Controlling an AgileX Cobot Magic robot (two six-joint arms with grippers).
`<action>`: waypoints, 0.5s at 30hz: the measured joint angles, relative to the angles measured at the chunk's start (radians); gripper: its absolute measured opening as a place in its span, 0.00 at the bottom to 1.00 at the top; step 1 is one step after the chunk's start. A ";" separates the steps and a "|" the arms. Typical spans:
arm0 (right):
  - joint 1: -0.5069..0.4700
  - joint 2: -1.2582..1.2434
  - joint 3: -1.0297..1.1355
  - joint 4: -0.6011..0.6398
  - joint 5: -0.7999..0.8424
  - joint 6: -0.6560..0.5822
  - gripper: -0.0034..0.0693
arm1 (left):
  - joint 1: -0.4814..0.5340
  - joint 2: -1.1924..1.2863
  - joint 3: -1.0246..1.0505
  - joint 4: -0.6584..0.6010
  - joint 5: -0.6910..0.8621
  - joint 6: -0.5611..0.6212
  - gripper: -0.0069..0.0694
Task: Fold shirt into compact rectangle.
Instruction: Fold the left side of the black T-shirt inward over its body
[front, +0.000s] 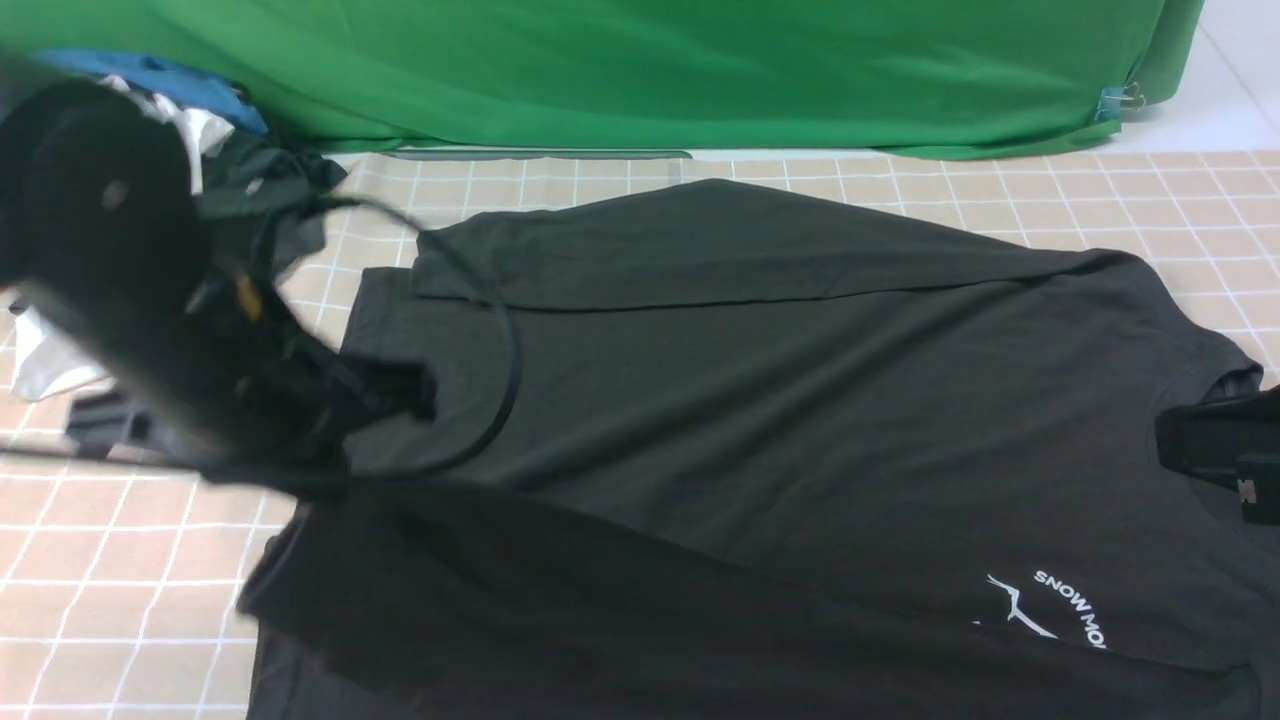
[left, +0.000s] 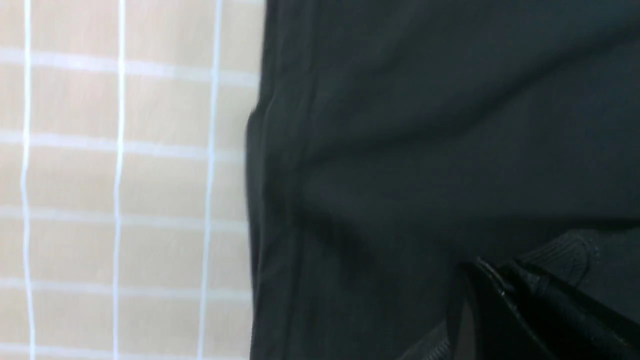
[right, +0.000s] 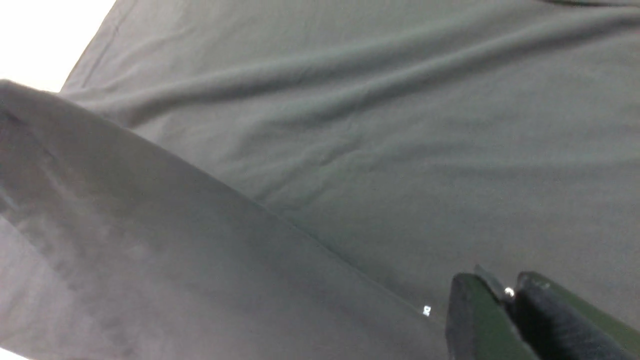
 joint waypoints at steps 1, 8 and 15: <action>0.000 0.000 0.000 0.000 -0.002 0.000 0.24 | 0.000 0.022 -0.024 0.011 -0.001 0.000 0.13; 0.000 0.000 0.000 0.000 -0.002 0.000 0.24 | 0.012 0.150 -0.146 0.121 -0.003 -0.006 0.13; 0.000 0.000 0.000 0.000 -0.003 0.000 0.24 | 0.087 0.250 -0.209 0.130 -0.015 -0.006 0.13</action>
